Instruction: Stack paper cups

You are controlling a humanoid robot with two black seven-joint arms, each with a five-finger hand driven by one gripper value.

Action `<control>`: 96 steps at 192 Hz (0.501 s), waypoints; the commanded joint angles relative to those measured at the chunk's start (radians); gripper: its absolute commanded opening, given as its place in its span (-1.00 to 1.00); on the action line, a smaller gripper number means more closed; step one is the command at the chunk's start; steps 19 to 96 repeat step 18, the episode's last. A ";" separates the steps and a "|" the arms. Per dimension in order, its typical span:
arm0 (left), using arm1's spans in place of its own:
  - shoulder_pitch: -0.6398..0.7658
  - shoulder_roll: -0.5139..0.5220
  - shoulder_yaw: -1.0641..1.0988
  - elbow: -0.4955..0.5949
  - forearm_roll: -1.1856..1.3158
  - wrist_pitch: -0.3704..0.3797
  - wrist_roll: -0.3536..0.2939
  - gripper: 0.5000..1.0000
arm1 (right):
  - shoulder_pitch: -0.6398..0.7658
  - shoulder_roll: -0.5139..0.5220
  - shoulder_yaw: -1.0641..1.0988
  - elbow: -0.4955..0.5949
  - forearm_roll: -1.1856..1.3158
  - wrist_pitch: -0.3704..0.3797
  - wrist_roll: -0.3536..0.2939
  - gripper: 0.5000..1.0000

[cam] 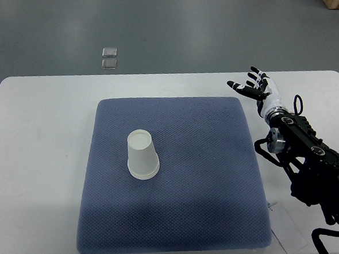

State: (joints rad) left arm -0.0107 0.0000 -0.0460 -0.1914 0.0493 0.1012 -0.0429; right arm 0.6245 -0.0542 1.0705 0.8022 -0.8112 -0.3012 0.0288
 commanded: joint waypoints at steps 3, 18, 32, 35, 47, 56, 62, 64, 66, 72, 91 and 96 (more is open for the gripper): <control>0.000 0.000 0.000 0.000 0.000 0.000 0.000 1.00 | -0.005 0.004 0.000 0.000 0.000 -0.003 -0.001 0.72; 0.000 0.000 0.000 0.000 0.000 0.000 0.000 1.00 | -0.008 0.005 0.002 0.002 0.001 -0.003 -0.001 0.72; 0.000 0.000 0.000 0.000 0.000 0.000 0.000 1.00 | -0.008 0.005 0.002 0.002 0.001 -0.003 -0.001 0.72; 0.000 0.000 0.000 0.000 0.000 0.000 0.000 1.00 | -0.008 0.005 0.002 0.002 0.001 -0.003 -0.001 0.72; 0.000 0.000 0.000 0.000 0.000 0.000 0.000 1.00 | -0.008 0.005 0.002 0.002 0.001 -0.003 -0.001 0.72; 0.000 0.000 0.000 0.000 0.000 0.000 0.000 1.00 | -0.008 0.005 0.002 0.002 0.001 -0.003 -0.001 0.72; 0.000 0.000 0.000 0.000 0.000 0.000 0.000 1.00 | -0.008 0.005 0.002 0.002 0.001 -0.003 -0.001 0.72; 0.000 0.000 0.000 0.000 0.000 0.000 0.000 1.00 | -0.008 0.005 0.002 0.002 0.001 -0.003 -0.001 0.72; 0.000 0.000 0.000 0.000 0.000 0.000 0.000 1.00 | -0.008 0.005 0.002 0.002 0.001 -0.003 -0.001 0.72; 0.000 0.000 0.000 0.000 0.000 0.000 0.000 1.00 | -0.008 0.005 0.002 0.002 0.001 -0.003 -0.001 0.72; 0.000 0.000 0.000 0.000 0.000 0.000 0.000 1.00 | -0.008 0.005 0.002 0.002 0.001 -0.003 -0.001 0.72; 0.000 0.000 0.000 0.000 0.000 0.000 0.000 1.00 | -0.008 0.005 0.002 0.002 0.001 -0.003 -0.001 0.72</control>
